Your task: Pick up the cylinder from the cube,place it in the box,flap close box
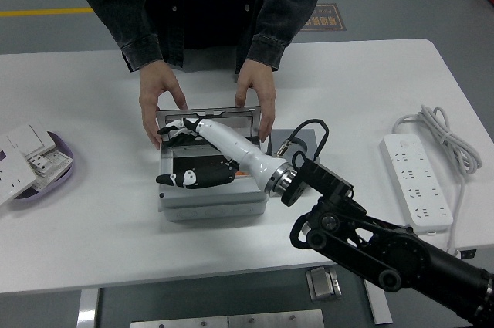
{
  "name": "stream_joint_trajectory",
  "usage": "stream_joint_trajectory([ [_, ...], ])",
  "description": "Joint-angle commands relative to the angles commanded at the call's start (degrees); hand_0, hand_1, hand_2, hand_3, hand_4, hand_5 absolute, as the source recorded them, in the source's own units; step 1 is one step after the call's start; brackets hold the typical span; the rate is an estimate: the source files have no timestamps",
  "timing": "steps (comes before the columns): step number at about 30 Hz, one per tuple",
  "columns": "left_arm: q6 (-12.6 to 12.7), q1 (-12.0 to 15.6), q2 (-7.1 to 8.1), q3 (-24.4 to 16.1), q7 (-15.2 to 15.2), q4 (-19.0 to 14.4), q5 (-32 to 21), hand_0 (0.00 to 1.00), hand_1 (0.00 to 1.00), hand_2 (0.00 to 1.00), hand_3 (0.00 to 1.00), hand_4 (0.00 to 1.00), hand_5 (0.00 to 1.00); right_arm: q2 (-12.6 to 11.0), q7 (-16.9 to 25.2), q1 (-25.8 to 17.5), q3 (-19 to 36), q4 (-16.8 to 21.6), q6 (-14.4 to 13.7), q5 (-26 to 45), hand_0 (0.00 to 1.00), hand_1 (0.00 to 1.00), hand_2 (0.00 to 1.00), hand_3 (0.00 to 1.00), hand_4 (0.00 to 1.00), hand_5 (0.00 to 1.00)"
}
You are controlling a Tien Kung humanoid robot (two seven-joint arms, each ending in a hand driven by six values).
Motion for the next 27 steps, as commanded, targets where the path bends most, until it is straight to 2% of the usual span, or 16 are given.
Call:
stream_joint_trajectory([
  [4, -0.1, -0.2, 0.01, 0.0, 0.0, 0.0, 0.3, 0.612, 0.618, 0.582, 0.628, 0.688, 0.200, -3.2, -0.8, 2.6, 0.9, -1.4, -0.1, 4.6, 0.674, 0.647, 0.671, 0.755, 0.872, 0.390],
  [6, -0.1, -0.3, 0.09, -0.1, 0.1, 0.0, 0.4, 0.612, 0.618, 0.582, 0.628, 0.688, 0.200, -4.8, -1.3, 3.9, 0.8, -2.3, 0.1, 4.9, 0.674, 0.647, 0.671, 0.755, 0.872, 0.390],
  [10, -0.1, -0.3, 0.25, -0.6, 0.3, -0.1, 1.0, 0.611, 0.618, 0.581, 0.628, 0.688, 0.200, -6.5, -1.9, 5.9, 0.9, -4.2, 0.4, 4.3, 0.668, 0.633, 0.667, 0.745, 0.863, 0.388],
  [19, -0.2, -0.6, 0.30, -0.5, 0.1, 0.0, 1.0, 0.612, 0.618, 0.581, 0.628, 0.688, 0.200, -6.8, -2.4, 8.0, 0.1, -8.1, 0.5, 2.3, 0.669, 0.630, 0.665, 0.746, 0.855, 0.392],
  [27, -0.2, -0.5, 0.39, -0.8, 0.2, -0.1, 1.3, 0.612, 0.618, 0.581, 0.628, 0.688, 0.200, -7.4, -2.8, 8.0, -3.5, -7.6, 0.4, 1.3, 0.665, 0.626, 0.665, 0.739, 0.849, 0.410],
])
